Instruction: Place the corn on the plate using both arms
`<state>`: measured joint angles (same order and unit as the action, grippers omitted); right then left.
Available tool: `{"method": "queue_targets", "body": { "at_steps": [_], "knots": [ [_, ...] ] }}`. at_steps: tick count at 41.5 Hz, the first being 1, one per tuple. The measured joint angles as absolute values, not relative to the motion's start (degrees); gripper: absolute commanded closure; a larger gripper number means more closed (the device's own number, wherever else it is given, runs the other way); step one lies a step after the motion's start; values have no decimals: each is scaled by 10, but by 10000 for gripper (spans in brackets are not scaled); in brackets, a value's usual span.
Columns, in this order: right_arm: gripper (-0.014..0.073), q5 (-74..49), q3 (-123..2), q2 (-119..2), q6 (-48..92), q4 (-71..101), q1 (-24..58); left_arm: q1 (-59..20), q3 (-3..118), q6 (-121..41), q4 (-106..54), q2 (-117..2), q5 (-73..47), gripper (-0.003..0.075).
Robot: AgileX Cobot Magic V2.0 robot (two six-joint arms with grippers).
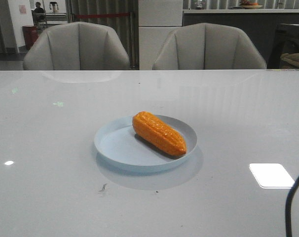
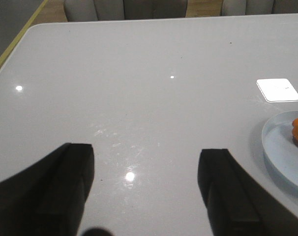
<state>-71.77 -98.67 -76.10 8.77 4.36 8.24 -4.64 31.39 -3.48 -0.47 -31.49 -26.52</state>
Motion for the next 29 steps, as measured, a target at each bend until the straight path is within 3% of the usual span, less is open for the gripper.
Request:
{"method": "queue_targets", "body": {
  "at_steps": [18, 29],
  "knots": [
    [33, -604, -532, -483, 53, 43, 63, -46, 314, -35, -5, -315, -265, 215],
    [33, -566, -392, -371, 21, 43, 63, -46, 314, -35, -5, -315, -265, 215]
  ]
}}
